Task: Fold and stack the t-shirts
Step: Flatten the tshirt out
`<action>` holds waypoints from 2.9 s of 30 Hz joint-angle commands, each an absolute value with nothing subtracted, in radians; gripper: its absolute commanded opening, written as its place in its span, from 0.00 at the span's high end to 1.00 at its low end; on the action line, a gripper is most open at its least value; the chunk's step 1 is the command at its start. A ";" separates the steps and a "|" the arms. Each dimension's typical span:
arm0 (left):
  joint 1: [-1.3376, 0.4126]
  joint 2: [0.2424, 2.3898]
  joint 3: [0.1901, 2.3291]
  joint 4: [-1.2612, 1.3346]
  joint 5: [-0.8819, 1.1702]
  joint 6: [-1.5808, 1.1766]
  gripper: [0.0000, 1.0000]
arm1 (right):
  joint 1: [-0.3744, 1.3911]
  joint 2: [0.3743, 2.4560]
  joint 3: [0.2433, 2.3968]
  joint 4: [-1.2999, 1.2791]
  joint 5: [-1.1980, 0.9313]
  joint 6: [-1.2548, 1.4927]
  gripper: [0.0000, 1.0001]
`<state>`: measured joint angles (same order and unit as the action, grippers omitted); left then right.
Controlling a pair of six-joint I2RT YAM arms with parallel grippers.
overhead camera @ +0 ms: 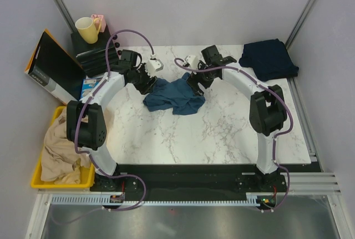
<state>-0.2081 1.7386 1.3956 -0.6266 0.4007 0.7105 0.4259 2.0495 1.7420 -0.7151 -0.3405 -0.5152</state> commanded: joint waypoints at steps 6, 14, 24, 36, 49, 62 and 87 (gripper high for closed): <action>-0.167 1.642 1.318 -0.401 0.168 0.511 0.38 | 0.532 1.879 1.629 -0.591 -0.178 -0.630 0.02; -0.054 1.663 1.333 -0.437 -0.049 0.350 0.36 | 0.617 1.882 1.670 -0.558 -0.107 -0.644 0.02; -0.020 1.649 1.348 -0.454 -0.034 0.322 0.36 | 0.825 1.997 1.749 -0.569 -0.136 -0.718 0.04; -0.002 1.628 1.353 -0.471 -0.005 0.305 0.36 | 0.871 2.216 1.870 -0.537 -0.153 -0.713 0.11; -0.002 1.621 1.342 -0.479 0.057 0.324 0.36 | 0.851 2.376 1.988 -0.529 -0.075 -0.712 0.89; -0.015 1.782 1.408 -0.485 0.385 0.486 0.32 | 0.805 1.912 1.761 -0.508 0.256 -0.782 1.00; -0.334 2.020 1.664 -0.485 0.630 0.546 0.29 | 0.666 1.573 1.582 -0.121 0.750 -1.075 1.00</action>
